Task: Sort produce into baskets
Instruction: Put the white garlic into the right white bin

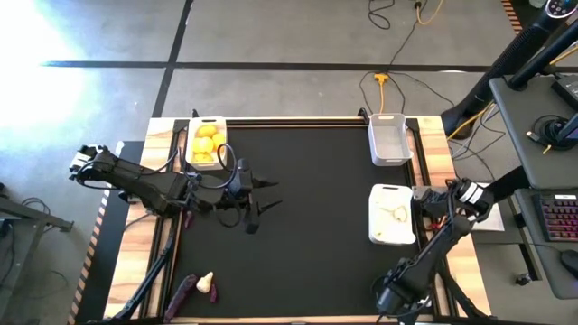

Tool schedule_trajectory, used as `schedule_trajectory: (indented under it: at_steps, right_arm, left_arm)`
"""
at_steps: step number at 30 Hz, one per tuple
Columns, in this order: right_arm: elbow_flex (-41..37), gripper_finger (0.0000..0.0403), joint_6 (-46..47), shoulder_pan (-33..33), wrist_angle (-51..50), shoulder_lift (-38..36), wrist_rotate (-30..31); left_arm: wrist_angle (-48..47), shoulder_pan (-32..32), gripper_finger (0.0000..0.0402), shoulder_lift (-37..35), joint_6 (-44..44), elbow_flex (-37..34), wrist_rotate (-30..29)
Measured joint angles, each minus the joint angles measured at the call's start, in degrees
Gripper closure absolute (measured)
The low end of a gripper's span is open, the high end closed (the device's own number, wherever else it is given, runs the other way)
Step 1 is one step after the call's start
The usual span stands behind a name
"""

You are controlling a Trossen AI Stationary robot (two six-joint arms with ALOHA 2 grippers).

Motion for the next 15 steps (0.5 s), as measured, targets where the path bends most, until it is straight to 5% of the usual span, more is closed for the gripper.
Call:
schedule_trajectory:
  at_steps: [15]
  right_arm:
    - [-7.39, 0.0206, 5.35, 0.42, 11.27, 0.17, -2.88]
  left_arm:
    - [0.17, 0.0, 0.0178, 0.0, 0.0, 0.0, 0.0]
